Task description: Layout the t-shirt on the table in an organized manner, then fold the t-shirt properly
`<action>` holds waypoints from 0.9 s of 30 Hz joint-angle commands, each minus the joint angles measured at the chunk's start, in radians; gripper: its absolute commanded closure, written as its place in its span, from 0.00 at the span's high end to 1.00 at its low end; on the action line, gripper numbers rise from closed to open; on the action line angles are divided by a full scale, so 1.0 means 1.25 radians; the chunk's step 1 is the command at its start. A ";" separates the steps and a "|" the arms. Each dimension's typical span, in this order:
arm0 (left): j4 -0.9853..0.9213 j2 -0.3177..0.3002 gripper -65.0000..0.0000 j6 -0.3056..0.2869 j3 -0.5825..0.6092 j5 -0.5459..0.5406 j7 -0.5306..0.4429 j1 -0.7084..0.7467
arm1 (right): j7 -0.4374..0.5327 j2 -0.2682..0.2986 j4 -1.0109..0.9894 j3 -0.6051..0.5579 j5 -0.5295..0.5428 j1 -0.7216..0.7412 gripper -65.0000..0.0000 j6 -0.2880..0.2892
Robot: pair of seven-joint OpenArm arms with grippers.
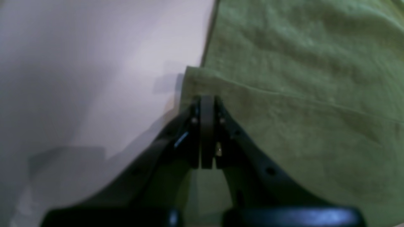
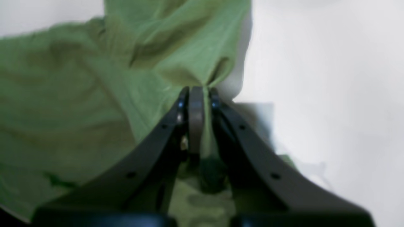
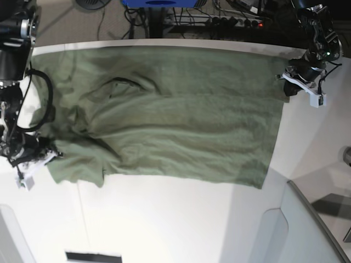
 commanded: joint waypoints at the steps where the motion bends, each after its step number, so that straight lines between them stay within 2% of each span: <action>1: 0.012 -0.013 0.00 -0.001 -0.003 -0.008 -0.016 -0.003 | -0.013 -0.006 0.032 0.002 0.007 0.006 0.02 0.004; 6: 0.012 -0.013 0.00 -0.001 0.000 -0.008 -0.016 -0.006 | -0.101 -0.058 0.085 0.010 0.007 -0.048 0.03 -0.003; 8: 0.012 -0.013 0.00 -0.001 0.000 -0.008 -0.016 -0.006 | -0.142 -0.089 0.086 0.055 0.007 -0.066 0.10 -0.003; 11: 0.012 -0.015 0.00 -0.001 0.000 -0.008 -0.016 -0.003 | -0.160 -0.113 0.101 0.084 0.004 -0.083 0.31 -0.003; 13: 0.012 -0.016 0.00 -0.001 0.000 -0.008 -0.016 -0.001 | -0.158 -0.113 0.137 0.082 0.003 -0.097 0.51 -0.003; 16: 0.012 -0.016 0.00 -0.001 0.000 -0.008 -0.016 -0.001 | -0.165 -0.111 0.192 0.088 0.002 -0.102 0.69 -0.003; 21: 0.012 -0.015 0.00 -0.001 0.002 -0.008 -0.016 -0.005 | -0.203 -0.080 0.169 0.088 0.000 -0.053 0.71 -0.011; 25: 0.012 -0.012 0.00 -0.001 0.002 -0.008 -0.016 -0.006 | -0.202 -0.049 0.078 0.082 0.000 -0.013 0.71 -0.088; 27: 0.012 -0.012 0.00 -0.001 0.002 -0.008 -0.016 -0.007 | -0.202 -0.043 0.031 0.082 0.000 0.009 0.71 -0.111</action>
